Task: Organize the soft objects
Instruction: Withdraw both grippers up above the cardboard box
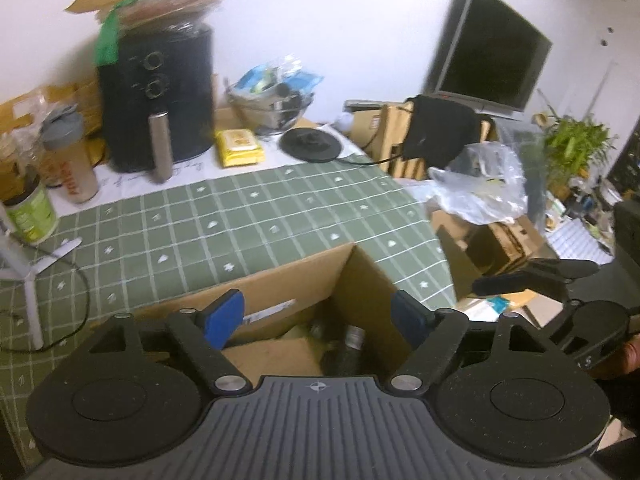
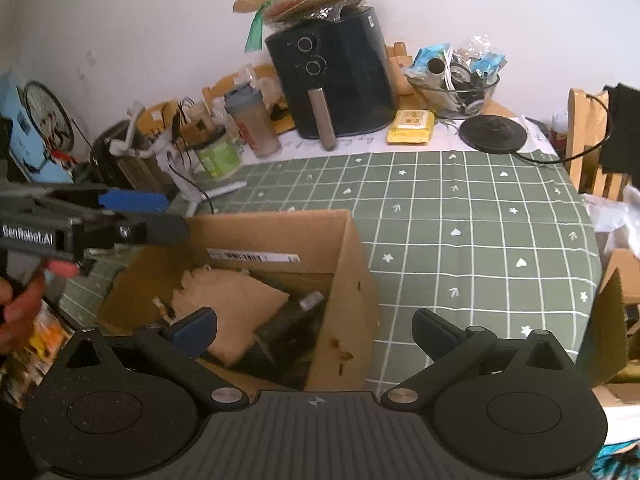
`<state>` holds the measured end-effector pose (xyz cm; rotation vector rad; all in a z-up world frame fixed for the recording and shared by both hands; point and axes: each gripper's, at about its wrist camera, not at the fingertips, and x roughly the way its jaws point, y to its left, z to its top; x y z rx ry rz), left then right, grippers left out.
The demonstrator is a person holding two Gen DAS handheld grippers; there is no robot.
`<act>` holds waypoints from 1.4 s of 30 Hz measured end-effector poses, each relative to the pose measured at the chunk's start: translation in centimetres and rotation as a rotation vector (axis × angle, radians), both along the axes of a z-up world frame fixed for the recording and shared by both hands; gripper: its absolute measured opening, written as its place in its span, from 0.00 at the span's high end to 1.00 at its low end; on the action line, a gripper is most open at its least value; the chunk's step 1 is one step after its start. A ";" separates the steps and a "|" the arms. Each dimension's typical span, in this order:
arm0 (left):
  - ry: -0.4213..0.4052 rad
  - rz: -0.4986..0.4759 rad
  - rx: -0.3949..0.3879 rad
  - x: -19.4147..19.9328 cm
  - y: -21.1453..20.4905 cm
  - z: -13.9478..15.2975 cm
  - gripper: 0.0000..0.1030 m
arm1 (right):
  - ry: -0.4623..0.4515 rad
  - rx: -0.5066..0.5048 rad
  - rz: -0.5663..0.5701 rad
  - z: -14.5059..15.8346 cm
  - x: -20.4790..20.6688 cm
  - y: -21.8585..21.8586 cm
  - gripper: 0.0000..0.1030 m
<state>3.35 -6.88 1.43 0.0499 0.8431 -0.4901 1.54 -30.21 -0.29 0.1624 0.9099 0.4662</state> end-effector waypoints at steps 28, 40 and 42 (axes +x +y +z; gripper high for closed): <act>0.008 0.343 0.266 -2.8 4.8 -0.4 0.00 | -0.009 -0.180 -0.063 1.4 1.1 5.0 0.00; 0.162 0.409 0.275 -3.1 5.2 -1.3 0.00 | 0.170 -0.260 -0.029 1.5 1.2 7.0 0.00; 0.188 0.408 0.276 -3.2 5.3 -1.5 0.00 | 0.199 -0.281 -0.027 1.3 1.1 7.3 0.00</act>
